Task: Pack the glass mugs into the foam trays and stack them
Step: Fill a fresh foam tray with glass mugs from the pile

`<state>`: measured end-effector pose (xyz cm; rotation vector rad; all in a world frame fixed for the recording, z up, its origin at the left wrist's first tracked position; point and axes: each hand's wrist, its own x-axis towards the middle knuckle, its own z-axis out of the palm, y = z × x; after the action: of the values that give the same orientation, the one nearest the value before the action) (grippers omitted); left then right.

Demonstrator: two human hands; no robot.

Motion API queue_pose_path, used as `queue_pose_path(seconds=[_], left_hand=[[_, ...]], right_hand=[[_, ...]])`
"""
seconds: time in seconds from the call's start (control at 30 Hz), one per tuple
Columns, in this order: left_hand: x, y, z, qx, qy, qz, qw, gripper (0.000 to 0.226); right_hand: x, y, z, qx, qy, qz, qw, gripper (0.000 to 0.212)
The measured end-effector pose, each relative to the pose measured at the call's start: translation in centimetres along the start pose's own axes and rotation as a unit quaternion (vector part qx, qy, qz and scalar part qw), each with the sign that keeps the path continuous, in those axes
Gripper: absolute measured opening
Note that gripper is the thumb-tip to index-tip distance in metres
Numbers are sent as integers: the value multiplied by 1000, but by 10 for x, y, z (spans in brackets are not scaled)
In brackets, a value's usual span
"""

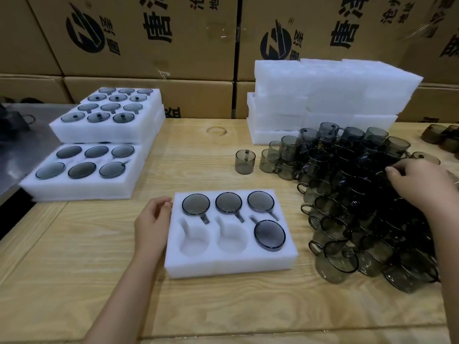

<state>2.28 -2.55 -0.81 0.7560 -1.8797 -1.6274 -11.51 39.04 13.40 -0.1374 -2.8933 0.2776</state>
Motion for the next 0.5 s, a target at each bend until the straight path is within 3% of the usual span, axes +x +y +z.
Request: queue_pose_path(seconds=[0.2,0.33,0.5], left_hand=[[-2,-1,-1,41,-4,16,999,20],[-3,0,1,32,-3,12,999,19],[-5,5,-2,2,-55,36,998,17]], right_hand=[[-1,1,2,0,-4,-8,1000,18],[-4,7,7,28,58,17,998,18],[-34,-7,-5,141,178,-21,974,39]])
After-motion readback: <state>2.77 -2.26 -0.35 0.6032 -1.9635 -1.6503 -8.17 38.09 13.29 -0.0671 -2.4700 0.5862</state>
